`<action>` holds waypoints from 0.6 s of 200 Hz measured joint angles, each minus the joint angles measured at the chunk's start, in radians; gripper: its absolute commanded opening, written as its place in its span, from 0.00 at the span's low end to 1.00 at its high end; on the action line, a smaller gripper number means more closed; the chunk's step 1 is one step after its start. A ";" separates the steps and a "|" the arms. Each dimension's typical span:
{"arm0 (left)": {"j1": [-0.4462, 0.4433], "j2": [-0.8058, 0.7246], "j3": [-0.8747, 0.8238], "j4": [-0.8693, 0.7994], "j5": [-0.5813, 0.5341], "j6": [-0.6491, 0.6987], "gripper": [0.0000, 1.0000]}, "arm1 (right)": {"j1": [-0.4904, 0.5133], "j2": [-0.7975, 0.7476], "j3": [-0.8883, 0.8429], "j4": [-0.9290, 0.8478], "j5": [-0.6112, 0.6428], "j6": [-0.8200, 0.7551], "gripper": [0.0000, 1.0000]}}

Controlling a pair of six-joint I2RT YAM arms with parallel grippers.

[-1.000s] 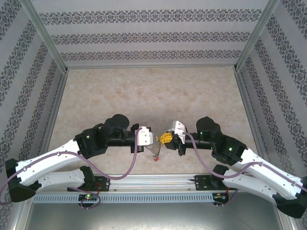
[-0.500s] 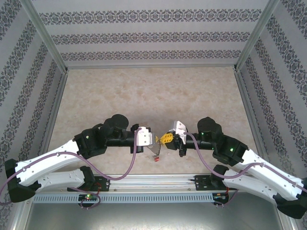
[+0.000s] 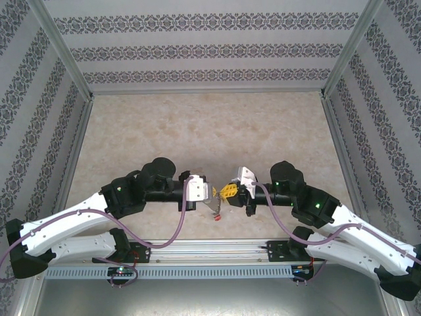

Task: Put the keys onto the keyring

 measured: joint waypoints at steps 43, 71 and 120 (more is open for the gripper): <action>0.000 -0.007 -0.010 0.000 0.006 0.000 0.00 | 0.000 0.025 0.000 -0.002 0.000 0.003 0.00; 0.000 -0.012 -0.019 -0.001 0.005 0.000 0.00 | -0.003 0.040 0.000 -0.002 -0.001 0.003 0.00; 0.000 -0.032 -0.032 0.001 0.003 0.000 0.00 | -0.035 0.064 0.000 0.020 -0.051 0.006 0.00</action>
